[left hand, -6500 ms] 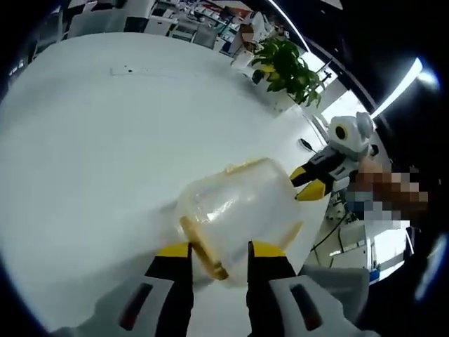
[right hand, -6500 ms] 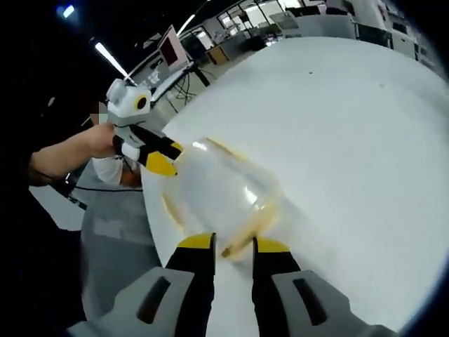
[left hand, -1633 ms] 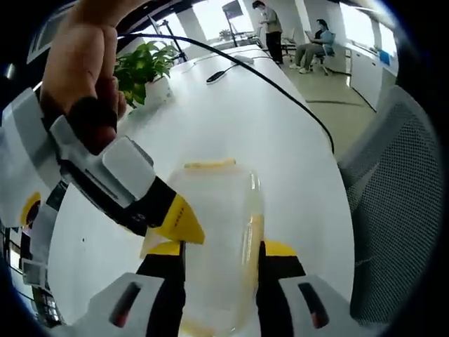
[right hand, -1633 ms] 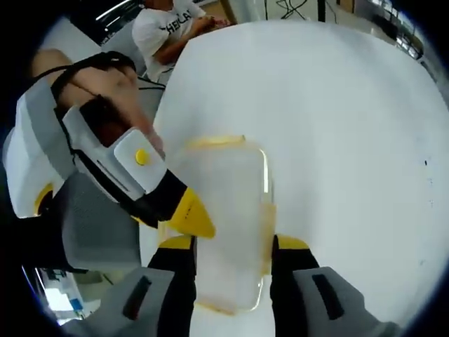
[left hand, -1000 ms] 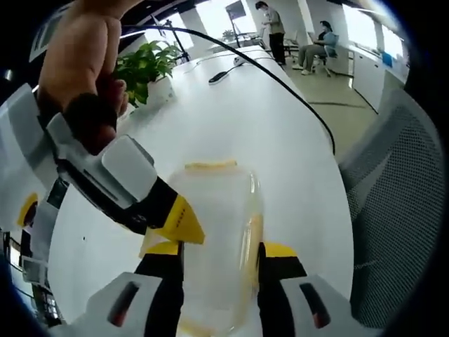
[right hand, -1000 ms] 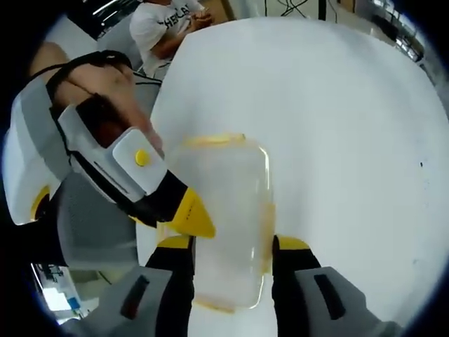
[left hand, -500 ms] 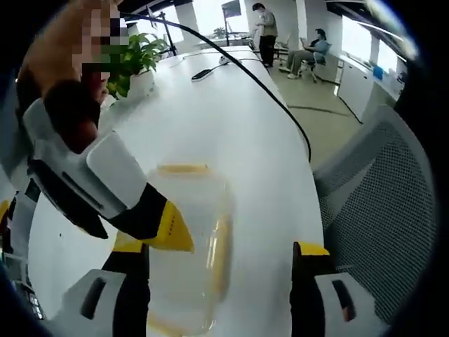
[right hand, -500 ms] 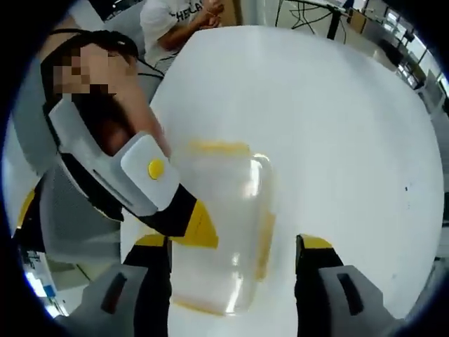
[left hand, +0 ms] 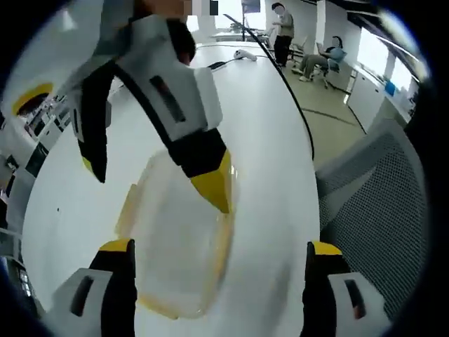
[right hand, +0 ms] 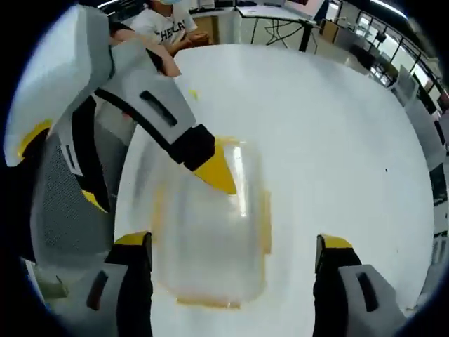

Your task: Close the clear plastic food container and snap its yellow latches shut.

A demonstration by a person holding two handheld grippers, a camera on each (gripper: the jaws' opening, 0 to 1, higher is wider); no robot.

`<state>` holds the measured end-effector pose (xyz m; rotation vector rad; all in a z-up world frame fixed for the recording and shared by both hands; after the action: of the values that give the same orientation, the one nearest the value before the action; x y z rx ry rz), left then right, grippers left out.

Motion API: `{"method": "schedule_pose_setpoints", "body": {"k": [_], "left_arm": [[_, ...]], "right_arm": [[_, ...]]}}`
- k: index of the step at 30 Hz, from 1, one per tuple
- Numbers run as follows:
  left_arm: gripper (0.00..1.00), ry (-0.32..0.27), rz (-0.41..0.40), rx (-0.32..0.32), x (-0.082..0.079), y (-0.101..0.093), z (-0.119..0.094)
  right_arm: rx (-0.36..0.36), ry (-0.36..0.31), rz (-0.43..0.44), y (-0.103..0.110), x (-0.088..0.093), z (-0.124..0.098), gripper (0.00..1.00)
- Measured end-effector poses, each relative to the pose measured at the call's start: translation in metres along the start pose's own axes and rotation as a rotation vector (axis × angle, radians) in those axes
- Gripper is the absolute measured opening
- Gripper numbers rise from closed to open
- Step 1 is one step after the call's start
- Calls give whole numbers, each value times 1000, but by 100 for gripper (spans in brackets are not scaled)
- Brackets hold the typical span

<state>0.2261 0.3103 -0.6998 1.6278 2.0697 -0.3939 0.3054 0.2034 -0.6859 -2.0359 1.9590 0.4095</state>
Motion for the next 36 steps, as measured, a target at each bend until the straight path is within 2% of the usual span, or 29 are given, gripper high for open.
{"method": "schedule_pose_setpoints", "body": {"k": [3,6,10,18,21,24,29,31,33,36], "left_arm": [[99,13,12,-6,1,2,-2],[99,29,9,-12,2,4,-1],[99,53,26,-18,2,5,0],[99,85,36,-67,0,24,-4],[98,122,62,-69,2,31,-2],[96,163,82,-47,6,38,3],[92,194,113,-45,10,42,10],[88,203,154,-33,10,43,12],[85,225,170,-34,10,44,14],[80,231,177,-37,9,48,16]], "right_arm": [[11,2,3,6,7,0,95],[51,84,-60,15,12,-1,94],[46,129,-89,26,15,3,90],[66,145,-89,29,26,6,86],[71,151,-90,31,28,6,85],[71,167,-98,32,29,9,83],[65,174,-113,36,28,13,79],[67,193,-133,36,29,15,79],[80,209,-164,35,30,16,76],[74,215,-163,34,29,16,76]]}}
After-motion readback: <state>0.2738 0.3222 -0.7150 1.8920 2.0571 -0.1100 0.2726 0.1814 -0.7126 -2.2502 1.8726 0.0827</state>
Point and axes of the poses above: the point that each gripper's makers call its tool centre point, and the gripper's own axes: z roughly forward along the fingers, y roughly to its left, x roughly out of its underside, the point moved 10 cm from there along -z, roughly backward along the fingers, and after that the axes turned 5 degrees about -z, right-handed, at the moved point
